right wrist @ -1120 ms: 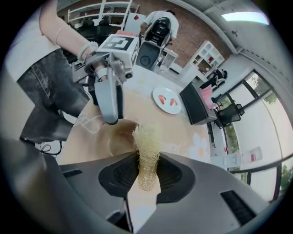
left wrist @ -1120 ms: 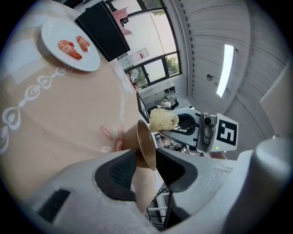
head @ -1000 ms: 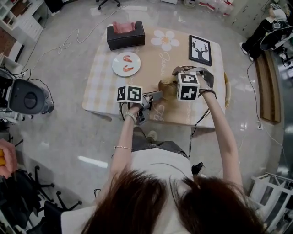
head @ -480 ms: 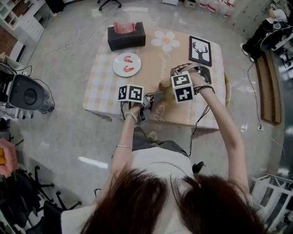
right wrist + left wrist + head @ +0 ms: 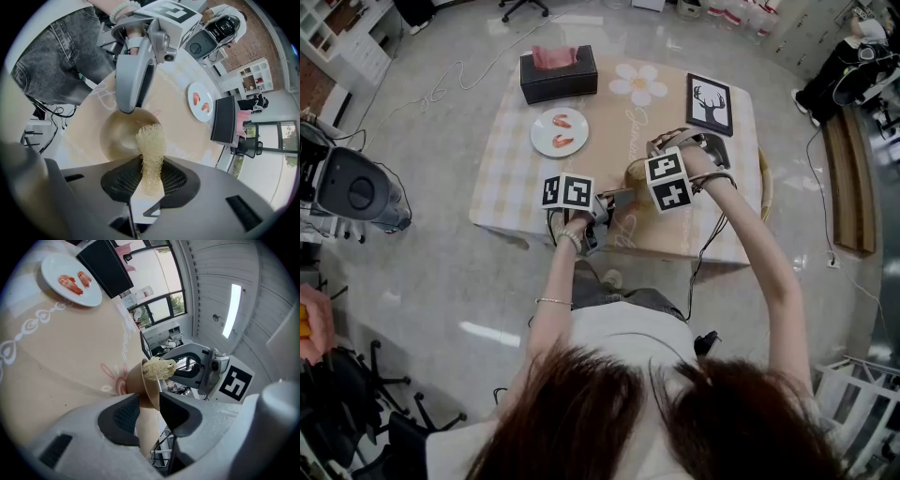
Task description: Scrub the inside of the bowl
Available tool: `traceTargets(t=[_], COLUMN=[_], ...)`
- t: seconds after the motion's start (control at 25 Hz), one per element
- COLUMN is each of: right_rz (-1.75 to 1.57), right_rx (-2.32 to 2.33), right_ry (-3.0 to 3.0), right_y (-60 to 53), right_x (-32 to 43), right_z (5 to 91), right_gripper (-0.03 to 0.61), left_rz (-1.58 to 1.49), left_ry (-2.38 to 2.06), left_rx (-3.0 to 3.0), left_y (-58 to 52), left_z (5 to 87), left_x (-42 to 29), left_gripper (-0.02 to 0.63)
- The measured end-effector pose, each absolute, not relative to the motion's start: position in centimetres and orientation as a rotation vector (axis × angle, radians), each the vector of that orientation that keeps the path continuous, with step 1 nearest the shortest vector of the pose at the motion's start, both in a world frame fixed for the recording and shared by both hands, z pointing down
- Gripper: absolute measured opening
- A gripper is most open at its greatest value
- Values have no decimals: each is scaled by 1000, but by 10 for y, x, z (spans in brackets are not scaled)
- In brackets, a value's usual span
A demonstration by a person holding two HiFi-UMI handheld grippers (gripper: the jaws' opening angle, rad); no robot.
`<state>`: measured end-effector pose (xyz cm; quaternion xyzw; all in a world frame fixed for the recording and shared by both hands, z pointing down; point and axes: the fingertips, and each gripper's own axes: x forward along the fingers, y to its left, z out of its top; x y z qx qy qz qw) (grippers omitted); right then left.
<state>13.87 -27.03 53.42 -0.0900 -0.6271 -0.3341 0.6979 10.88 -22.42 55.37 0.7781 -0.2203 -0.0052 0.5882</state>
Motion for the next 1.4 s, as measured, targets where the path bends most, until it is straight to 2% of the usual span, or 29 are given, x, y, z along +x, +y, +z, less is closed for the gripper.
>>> traceTargets(t=[1.4], right_rz=[-776], right_rx=[-230], right_ry=[-1184], right_y=[-245], right_x=[175], right_z=[535], right_gripper=[95], left_rz=[-22], left_ry=[-530], left_rx=[1777], left_y=[-219], left_z=[561], left_x=[113], left_gripper=[133])
